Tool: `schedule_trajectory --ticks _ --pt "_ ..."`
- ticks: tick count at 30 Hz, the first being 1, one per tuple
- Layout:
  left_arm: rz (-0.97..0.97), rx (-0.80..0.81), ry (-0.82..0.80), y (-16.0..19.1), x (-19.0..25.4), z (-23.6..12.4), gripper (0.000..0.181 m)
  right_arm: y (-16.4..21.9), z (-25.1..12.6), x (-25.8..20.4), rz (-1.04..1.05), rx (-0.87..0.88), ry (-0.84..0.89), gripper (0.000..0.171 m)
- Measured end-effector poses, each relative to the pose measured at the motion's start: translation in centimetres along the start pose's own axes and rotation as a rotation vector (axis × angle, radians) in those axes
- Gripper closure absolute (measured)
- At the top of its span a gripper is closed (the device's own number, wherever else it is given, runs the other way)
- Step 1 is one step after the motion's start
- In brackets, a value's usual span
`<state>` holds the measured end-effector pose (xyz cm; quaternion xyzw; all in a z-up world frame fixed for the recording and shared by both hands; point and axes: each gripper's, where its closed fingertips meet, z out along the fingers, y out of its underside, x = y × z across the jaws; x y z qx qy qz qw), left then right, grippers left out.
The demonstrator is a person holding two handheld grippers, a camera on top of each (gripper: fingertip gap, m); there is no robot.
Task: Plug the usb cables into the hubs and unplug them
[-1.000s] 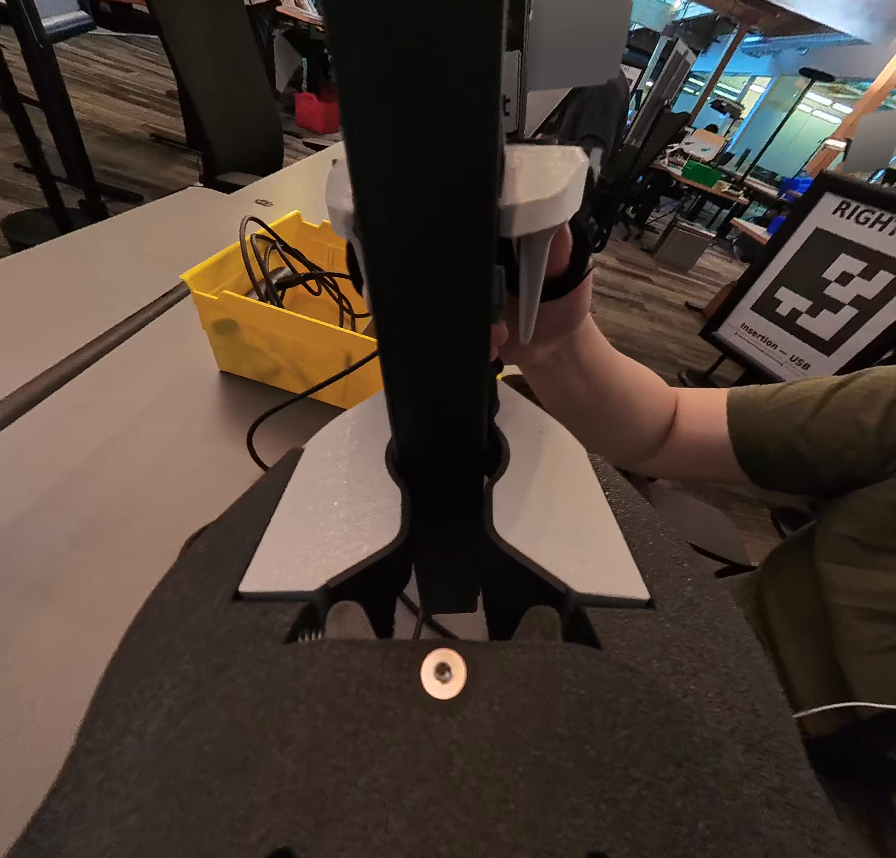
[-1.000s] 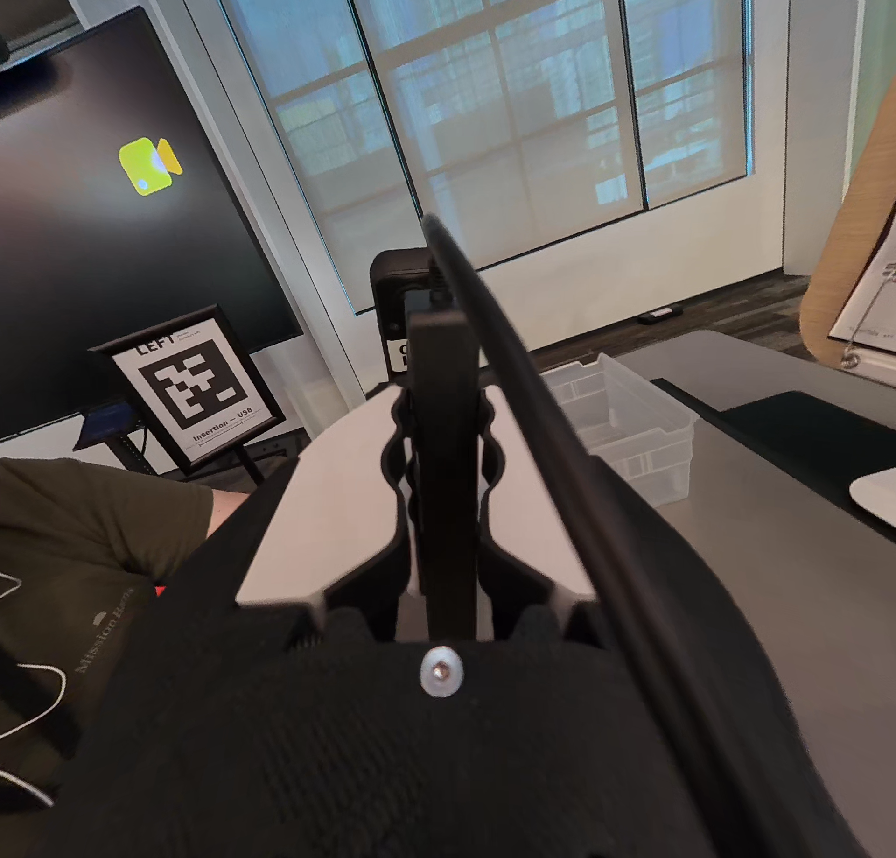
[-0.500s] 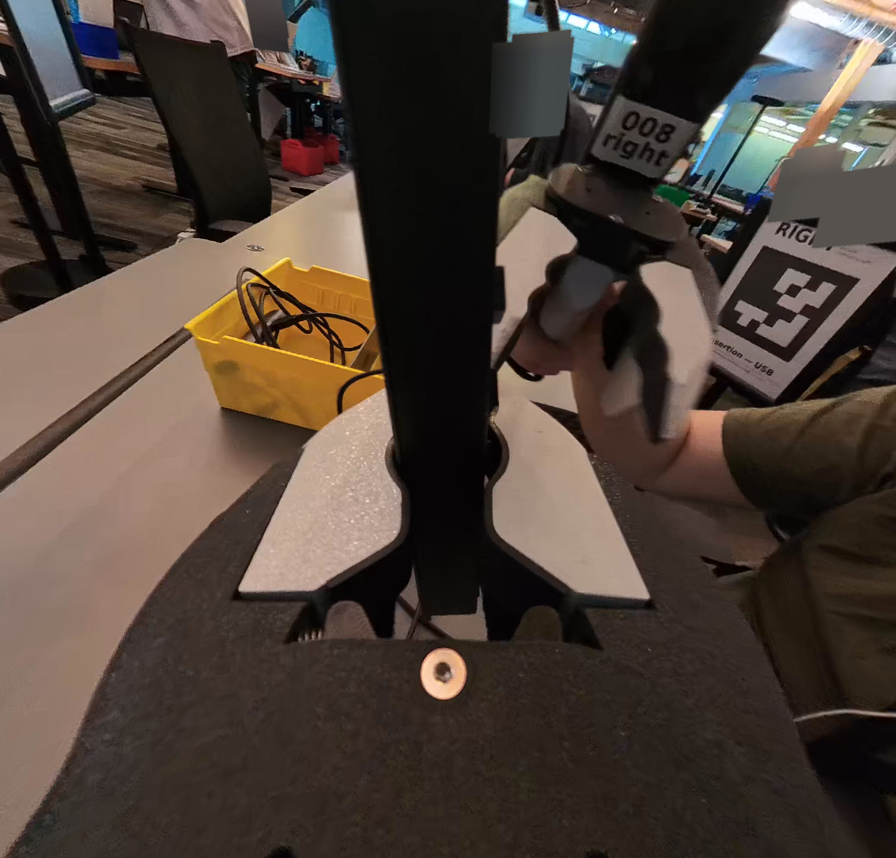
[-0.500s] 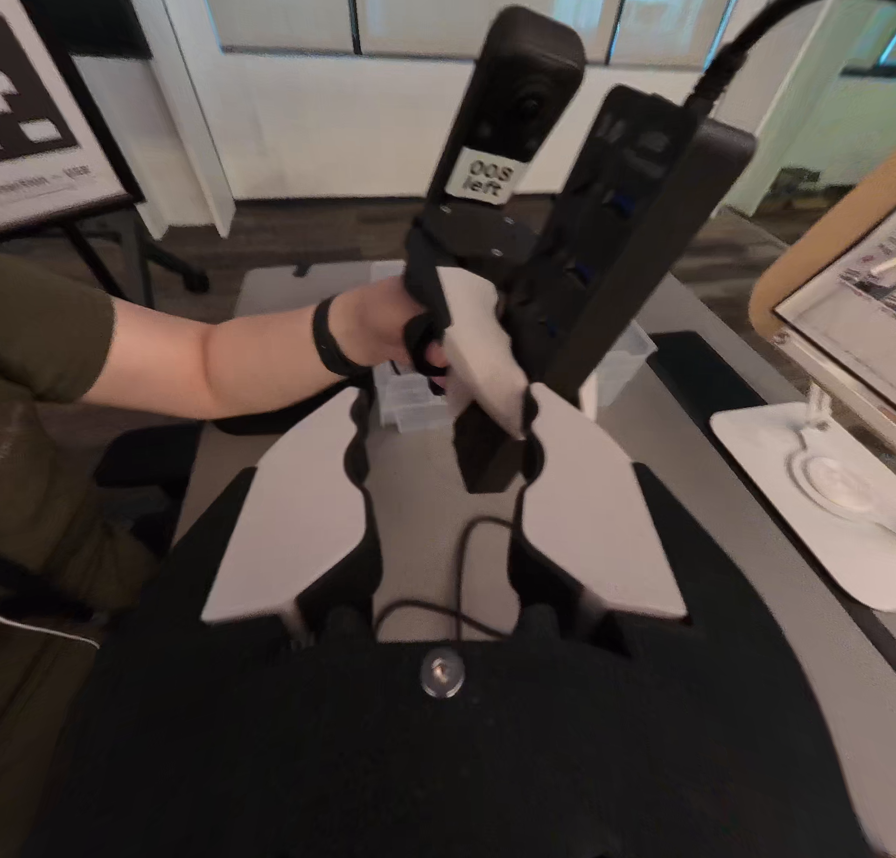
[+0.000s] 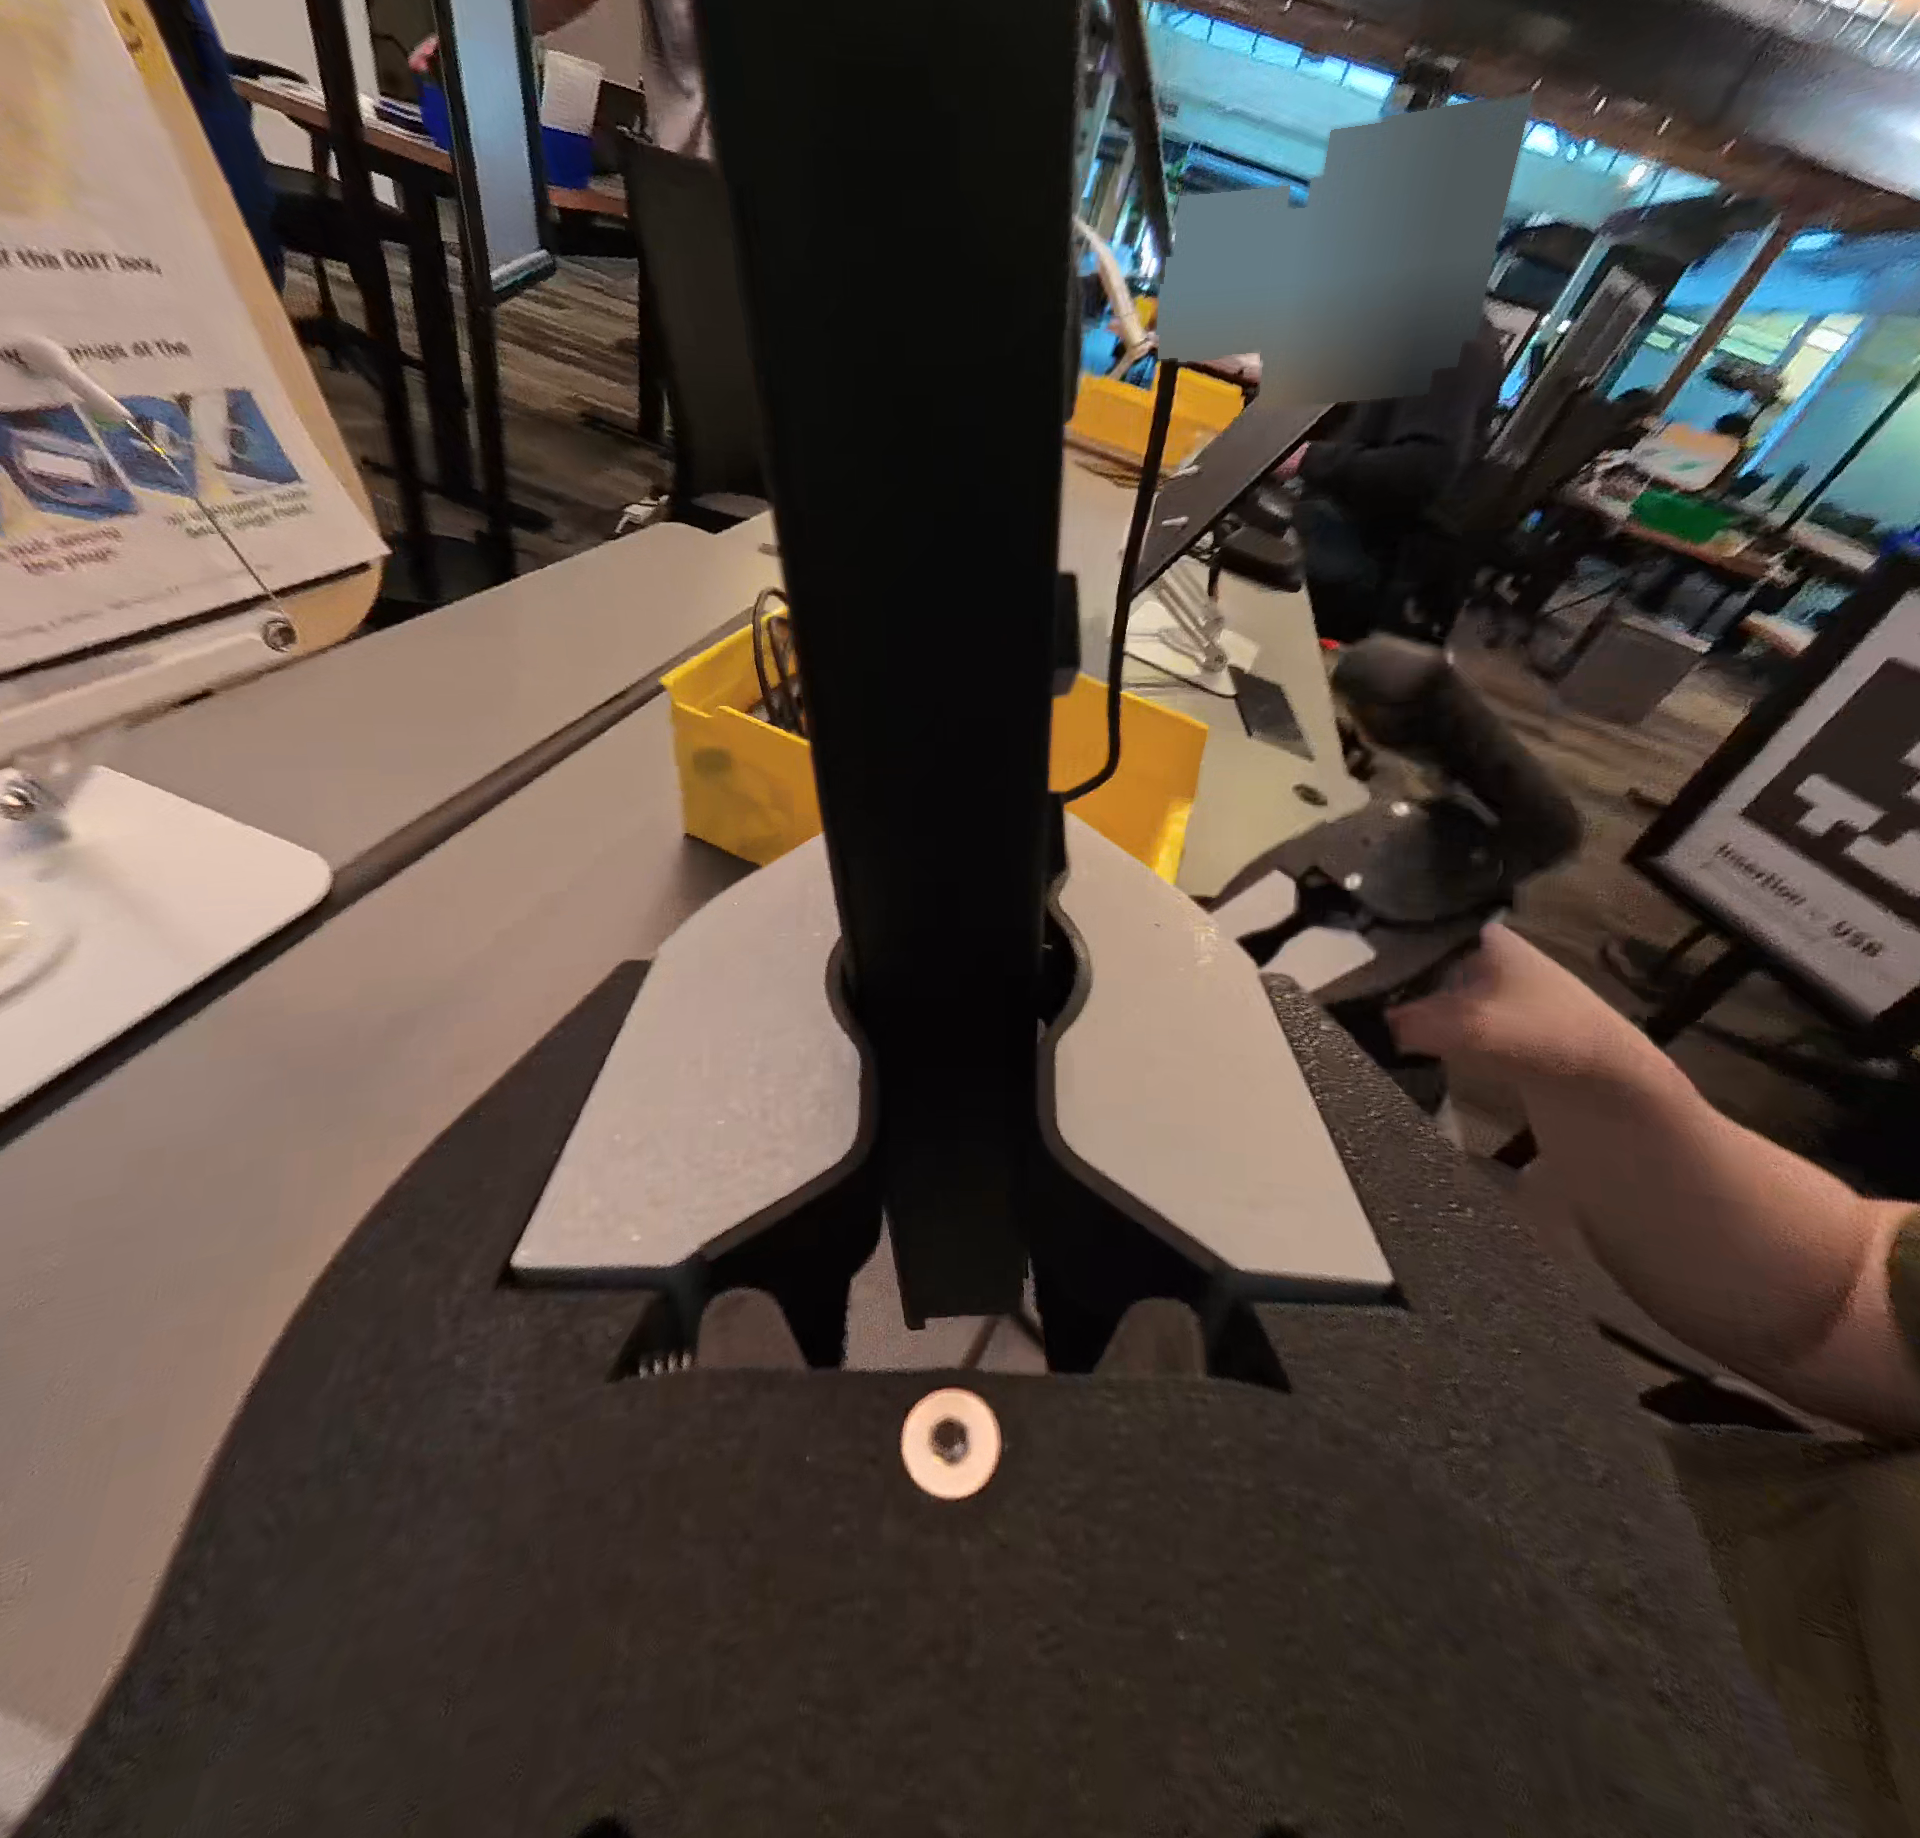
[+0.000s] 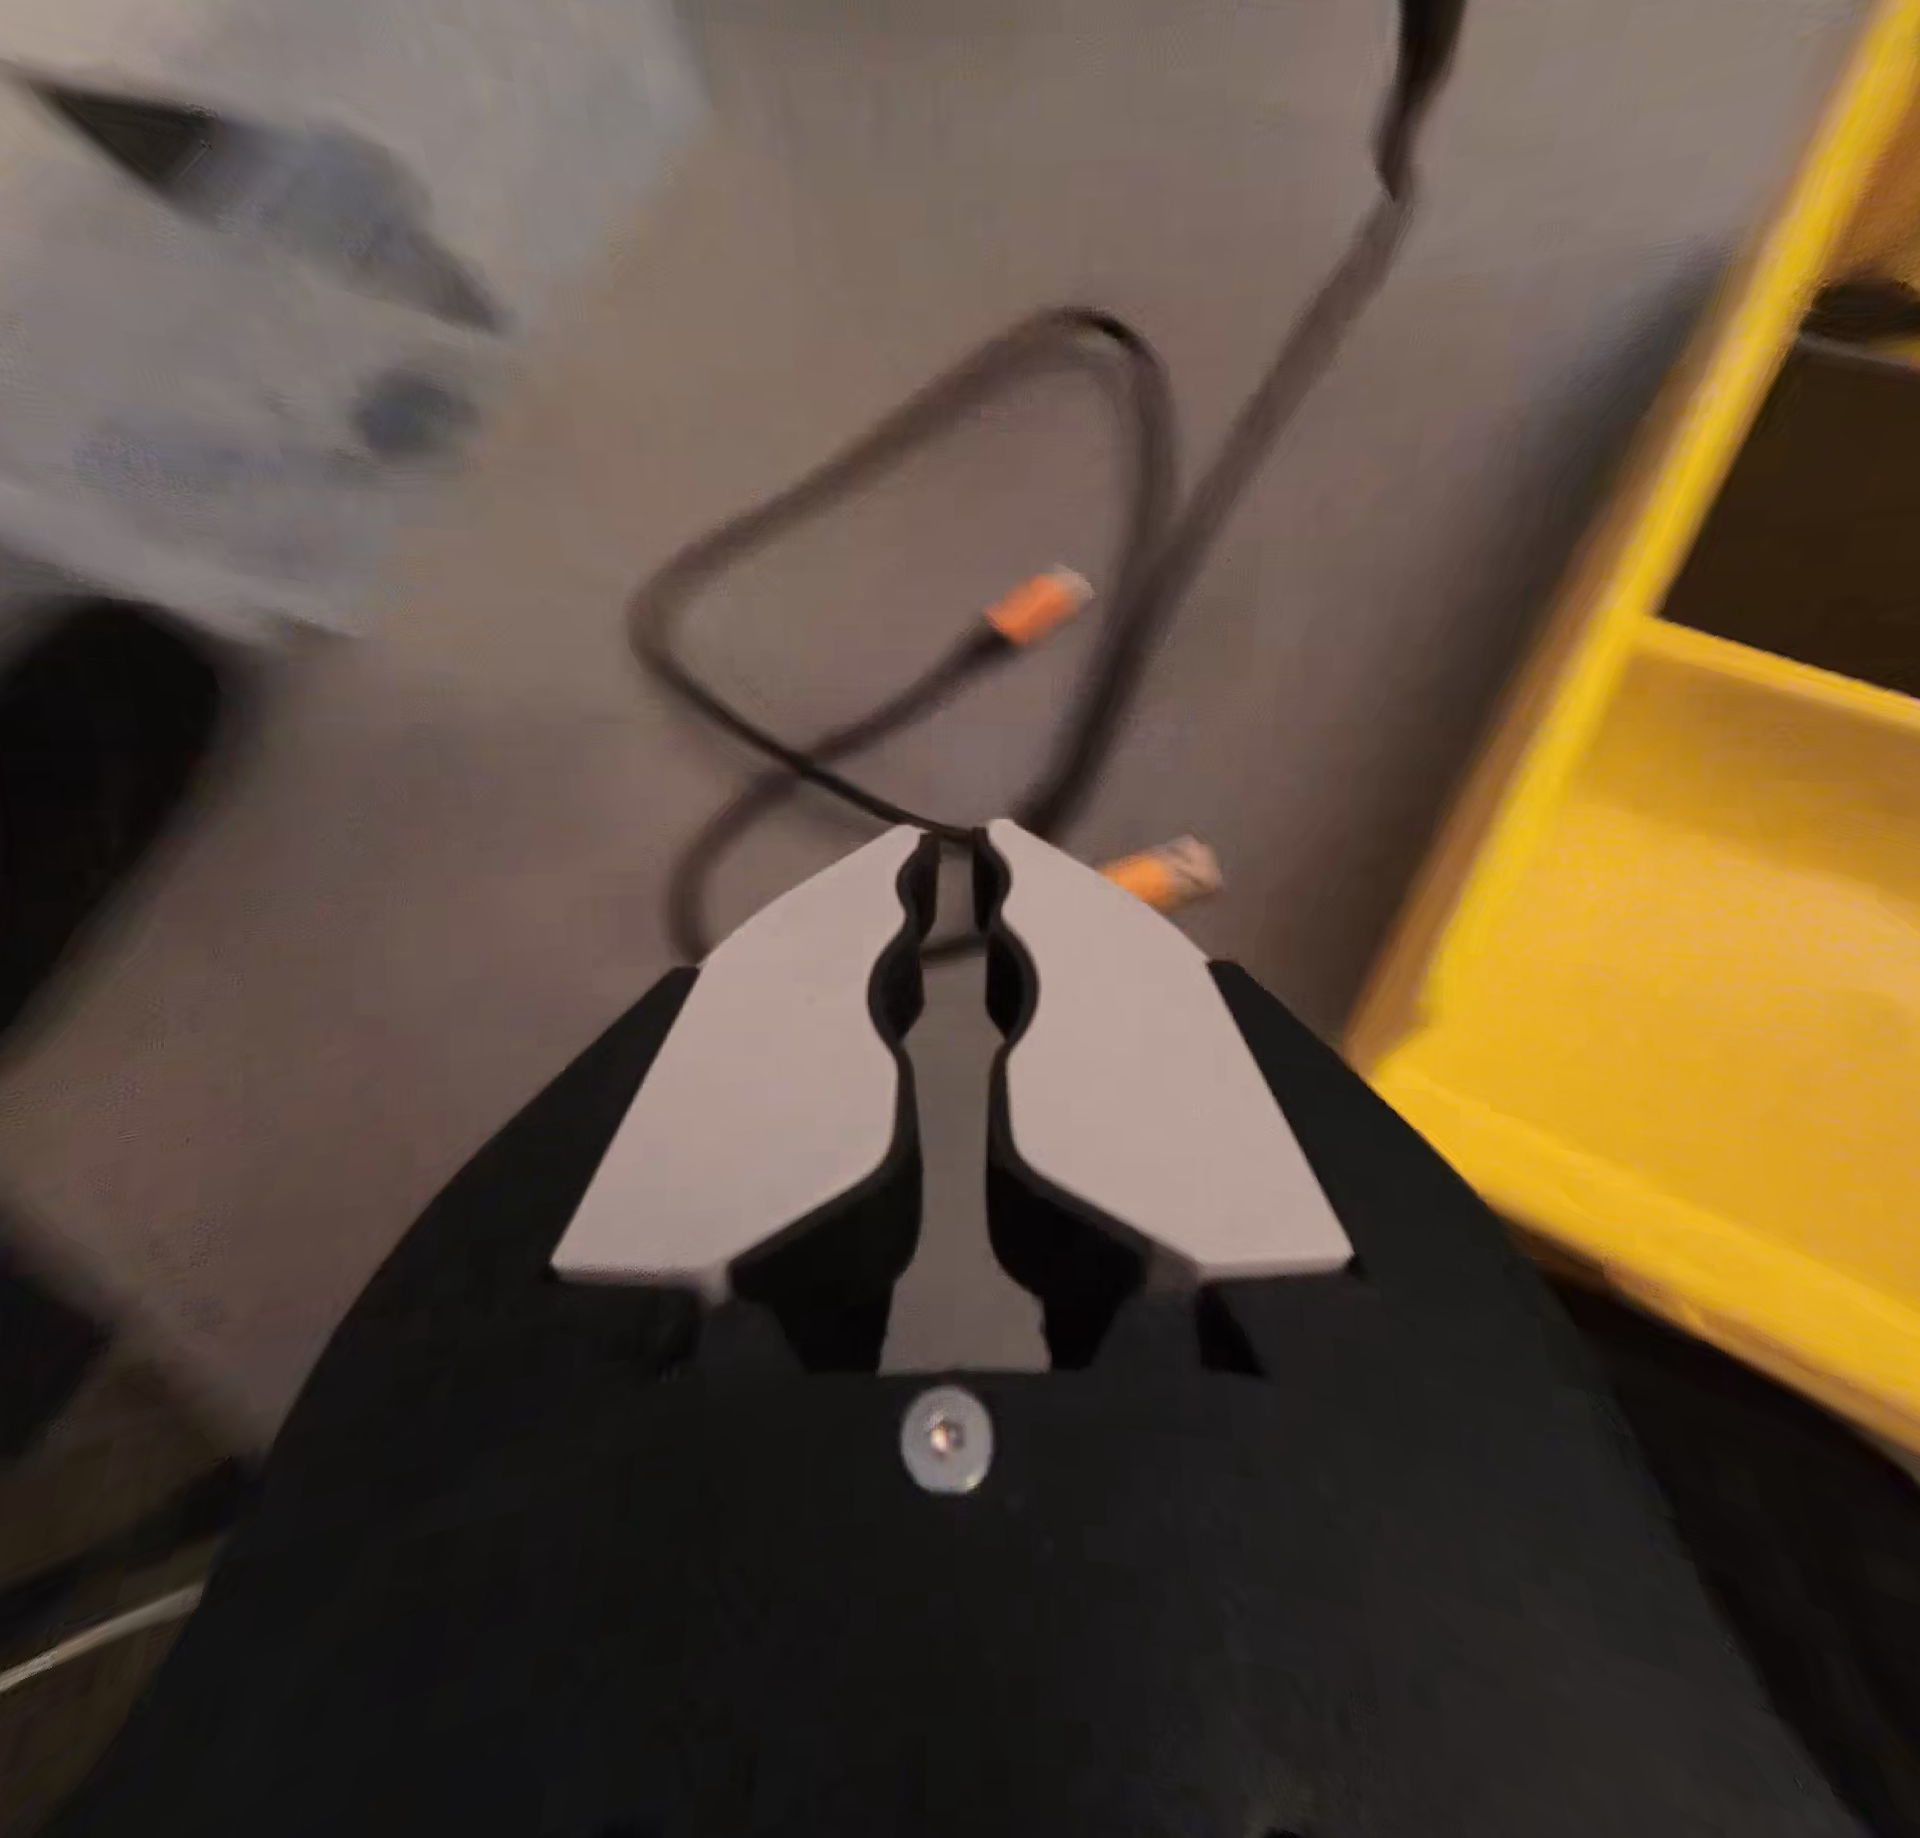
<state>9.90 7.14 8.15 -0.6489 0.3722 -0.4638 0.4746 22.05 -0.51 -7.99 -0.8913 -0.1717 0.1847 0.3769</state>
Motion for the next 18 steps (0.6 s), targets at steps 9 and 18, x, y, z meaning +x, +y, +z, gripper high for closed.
schedule_trajectory --ticks 9,18 --pt "0.035 -0.024 0.036 0.0 2.2 0.3 0.156 4.8 3.6 4.7 0.026 -0.159 0.415 0.137" --pt "0.050 -0.061 0.074 0.4 3.1 1.0 0.156 5.5 5.0 3.1 0.052 -0.252 0.342 0.147"
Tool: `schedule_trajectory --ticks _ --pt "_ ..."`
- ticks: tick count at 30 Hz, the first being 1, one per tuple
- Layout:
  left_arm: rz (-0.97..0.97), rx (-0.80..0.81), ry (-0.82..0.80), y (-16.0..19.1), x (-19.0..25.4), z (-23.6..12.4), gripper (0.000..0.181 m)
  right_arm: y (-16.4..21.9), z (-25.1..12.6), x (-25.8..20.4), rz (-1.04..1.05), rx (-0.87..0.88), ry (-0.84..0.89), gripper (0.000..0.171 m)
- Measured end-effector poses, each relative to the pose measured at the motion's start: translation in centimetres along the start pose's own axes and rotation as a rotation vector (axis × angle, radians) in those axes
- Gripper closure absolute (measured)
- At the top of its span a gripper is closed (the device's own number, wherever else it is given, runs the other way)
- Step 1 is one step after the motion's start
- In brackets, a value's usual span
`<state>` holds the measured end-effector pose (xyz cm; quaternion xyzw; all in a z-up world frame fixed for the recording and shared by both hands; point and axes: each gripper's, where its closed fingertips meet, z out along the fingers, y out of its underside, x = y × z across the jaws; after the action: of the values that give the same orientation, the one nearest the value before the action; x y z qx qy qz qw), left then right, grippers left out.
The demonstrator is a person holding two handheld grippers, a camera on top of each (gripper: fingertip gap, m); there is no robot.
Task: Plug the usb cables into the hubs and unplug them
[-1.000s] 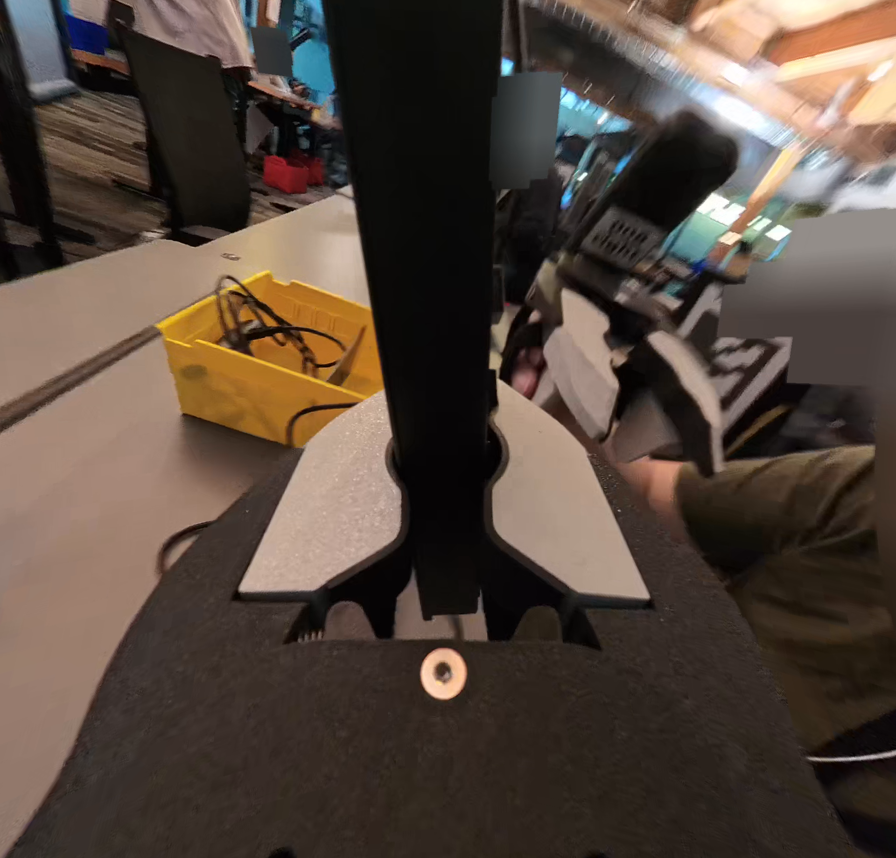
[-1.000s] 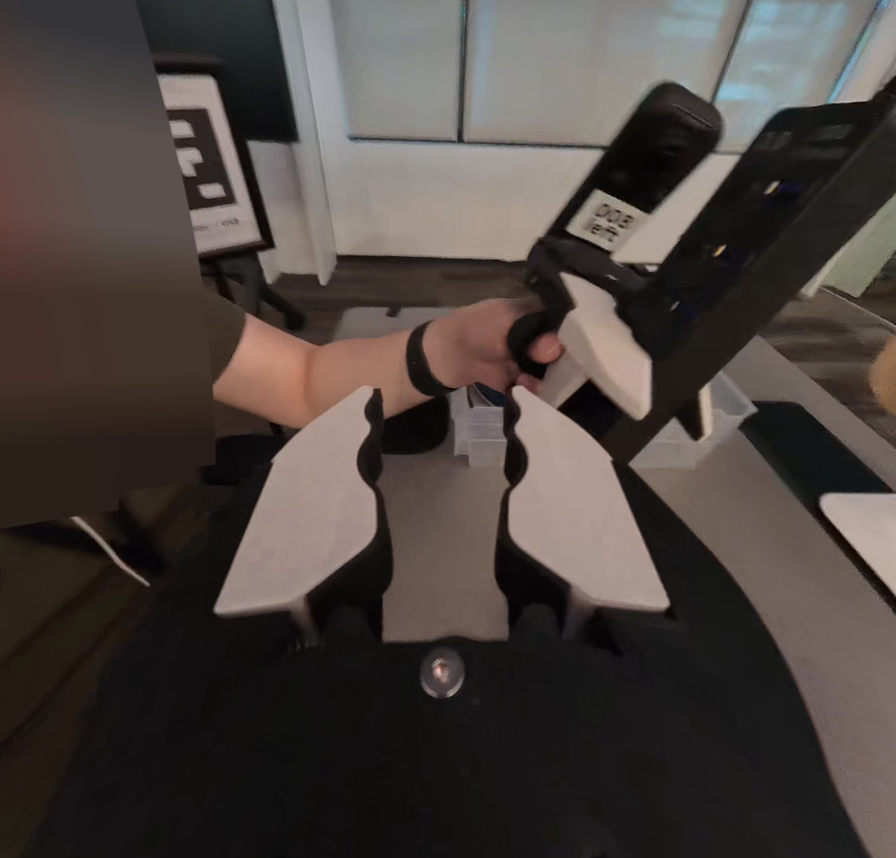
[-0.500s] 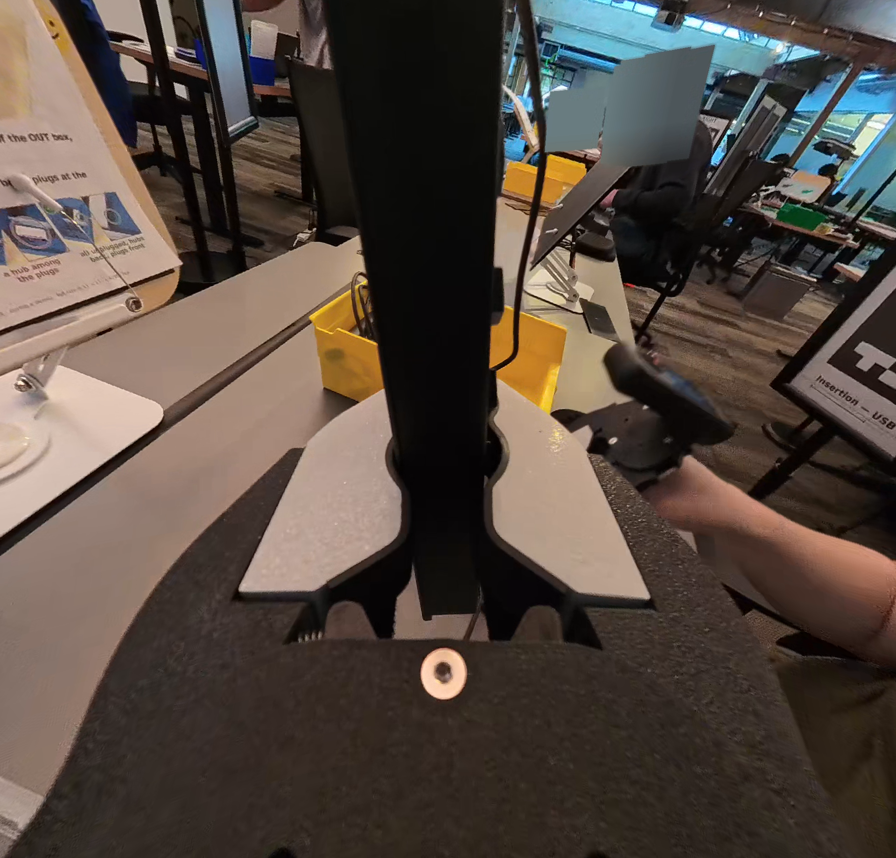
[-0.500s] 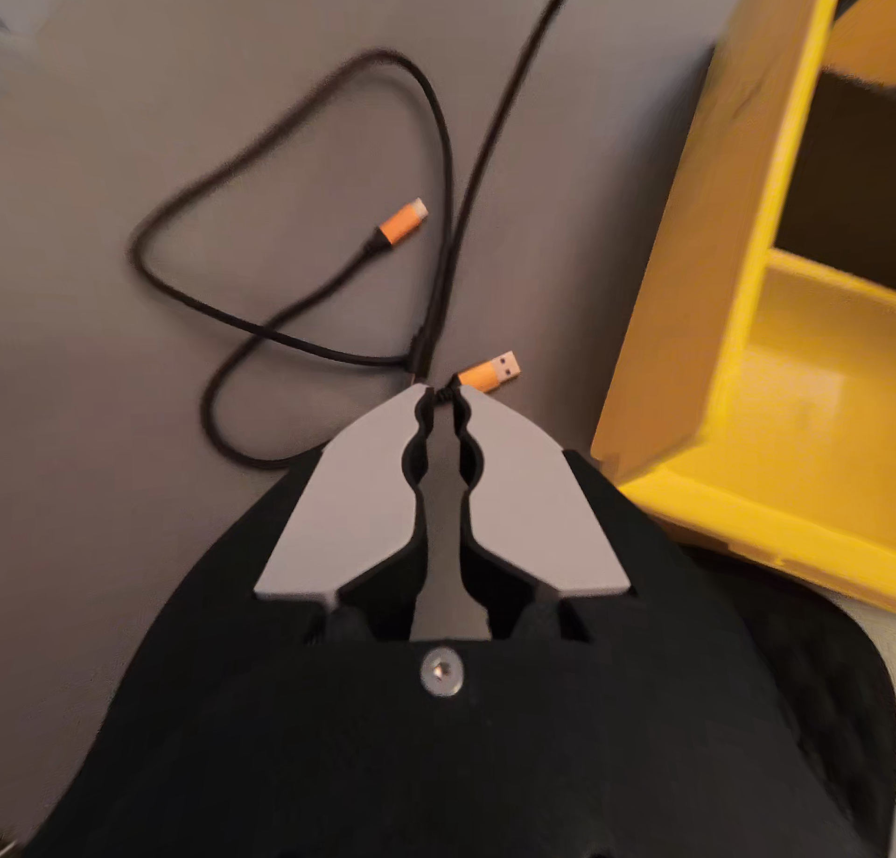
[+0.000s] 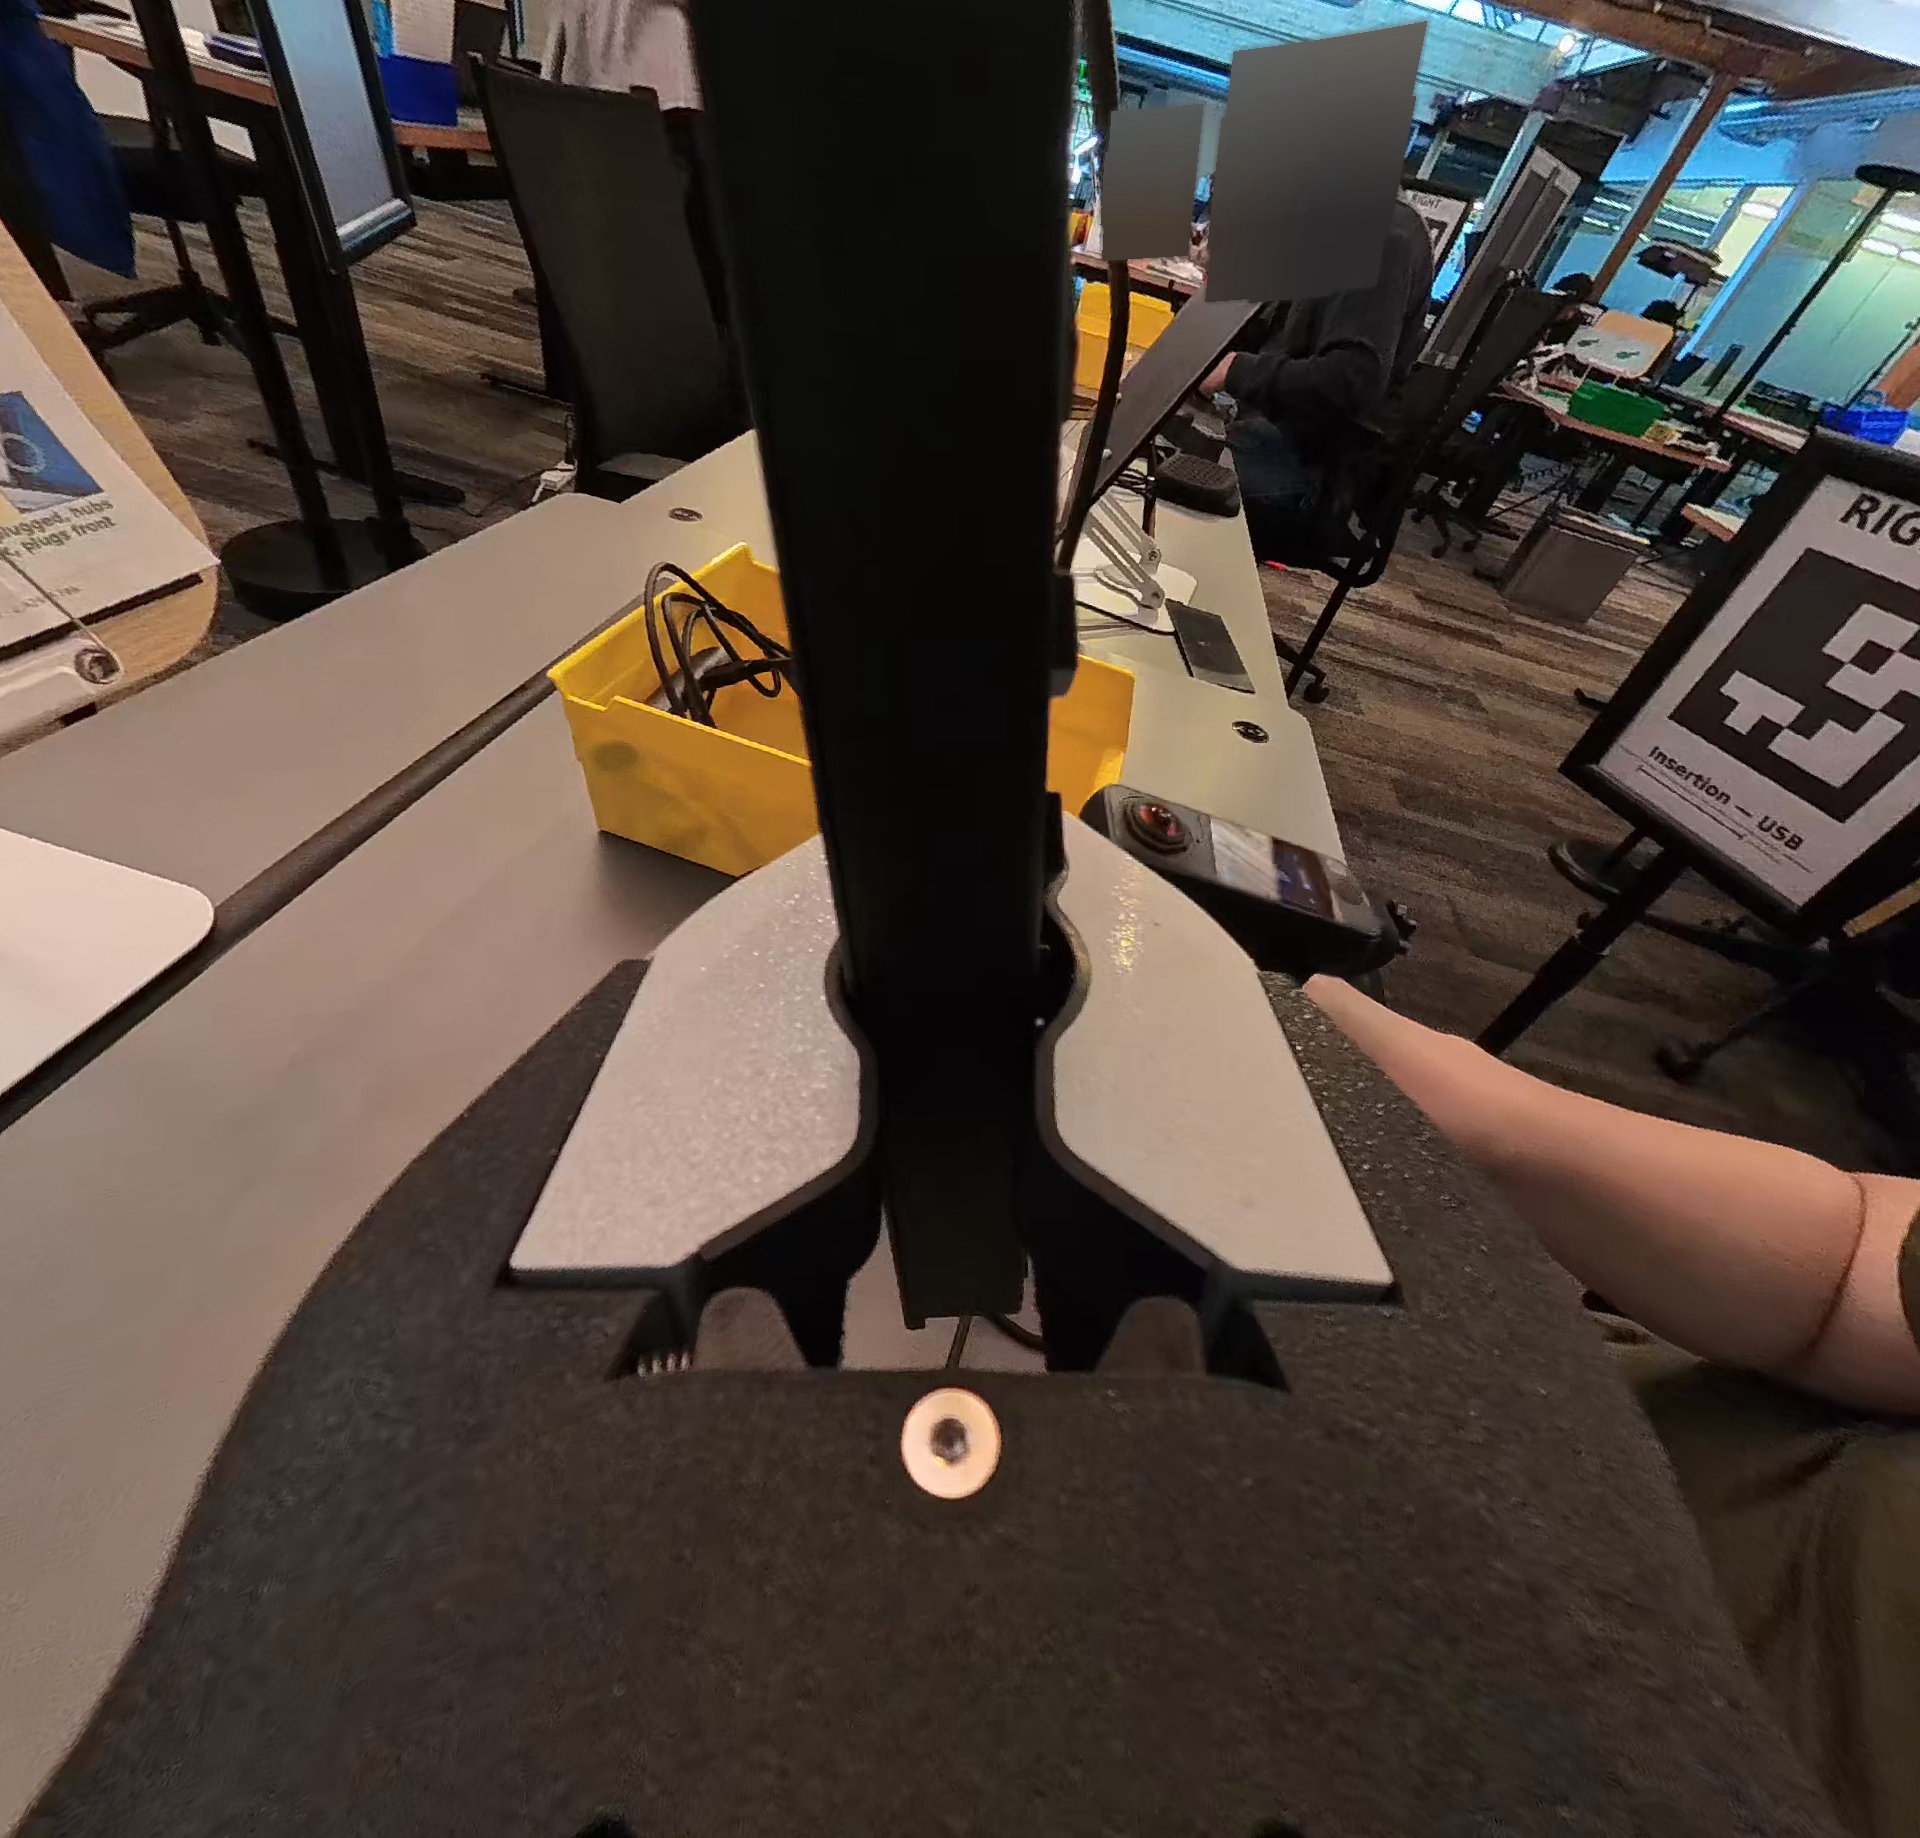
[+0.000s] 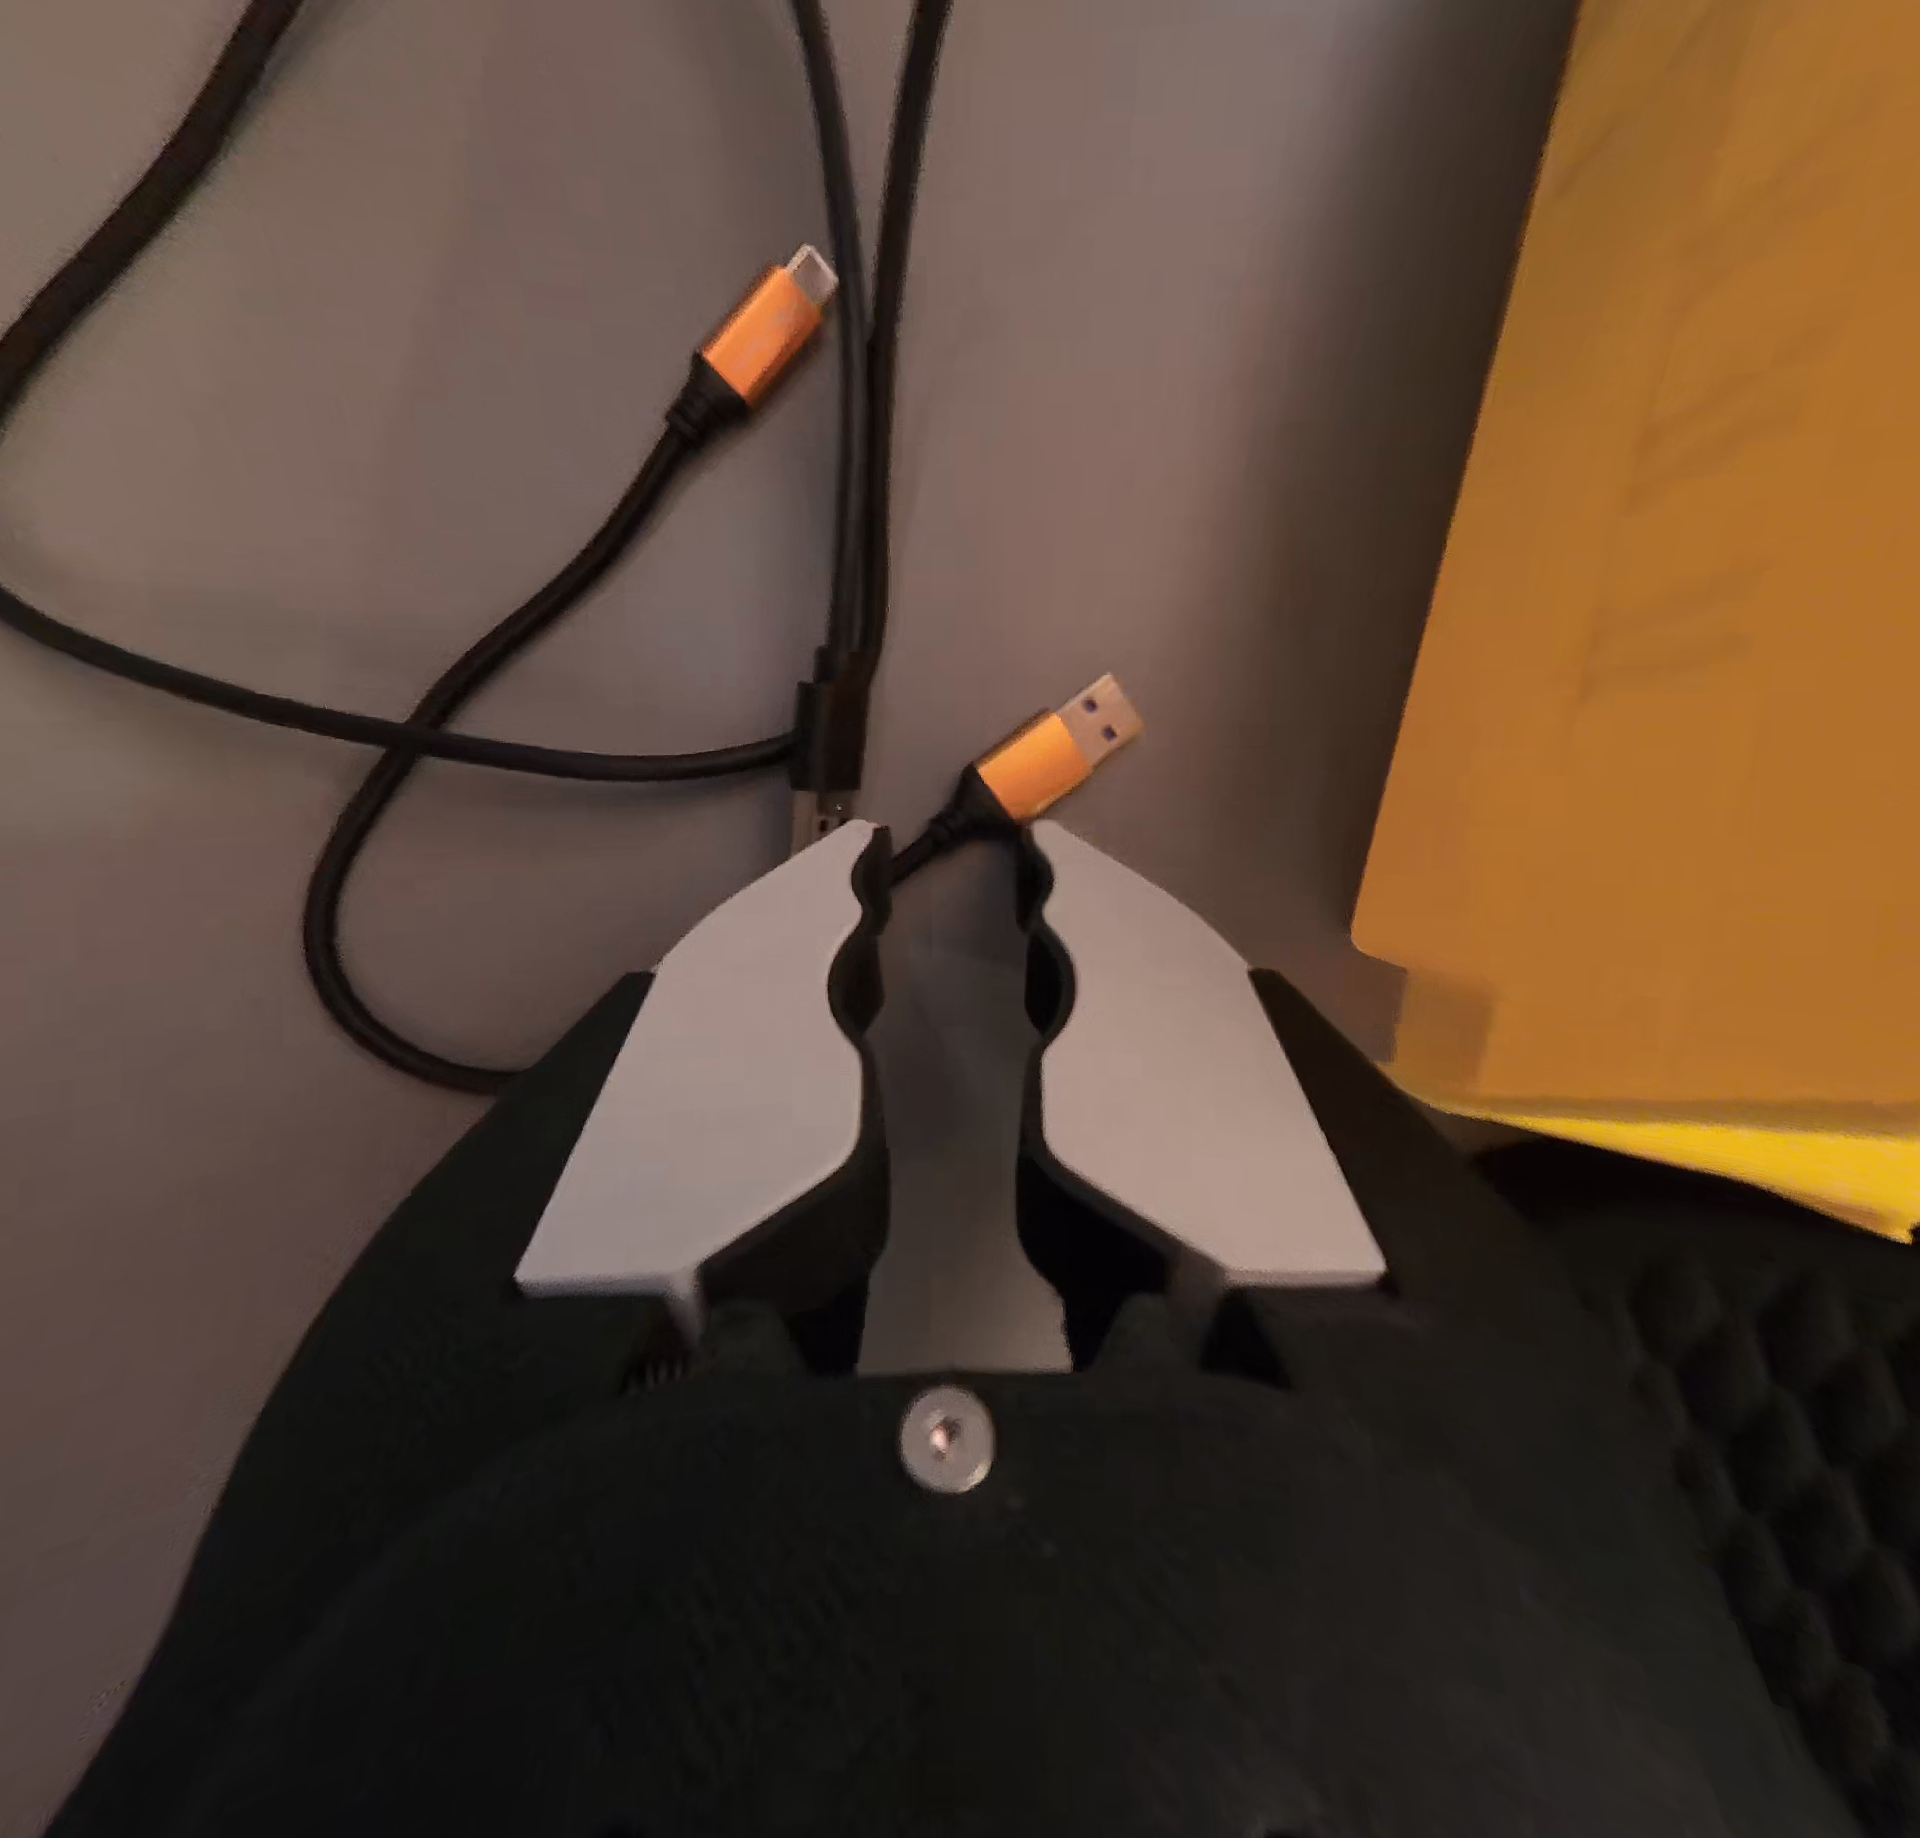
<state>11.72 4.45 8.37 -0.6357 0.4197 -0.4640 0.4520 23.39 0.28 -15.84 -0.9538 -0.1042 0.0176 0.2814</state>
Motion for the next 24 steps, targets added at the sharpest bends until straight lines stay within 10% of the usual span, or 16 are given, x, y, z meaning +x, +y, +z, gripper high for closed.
schedule_trajectory --ticks 12,24 --pt "0.028 0.025 -0.007 -0.7 0.0 -0.9 0.156 -1.7 0.7 -1.6 -0.259 0.061 -0.229 0.165" --pt "0.078 0.021 -0.118 -0.7 -2.0 -1.4 0.156 -5.0 -11.7 -7.1 -0.540 0.784 -0.722 0.166"
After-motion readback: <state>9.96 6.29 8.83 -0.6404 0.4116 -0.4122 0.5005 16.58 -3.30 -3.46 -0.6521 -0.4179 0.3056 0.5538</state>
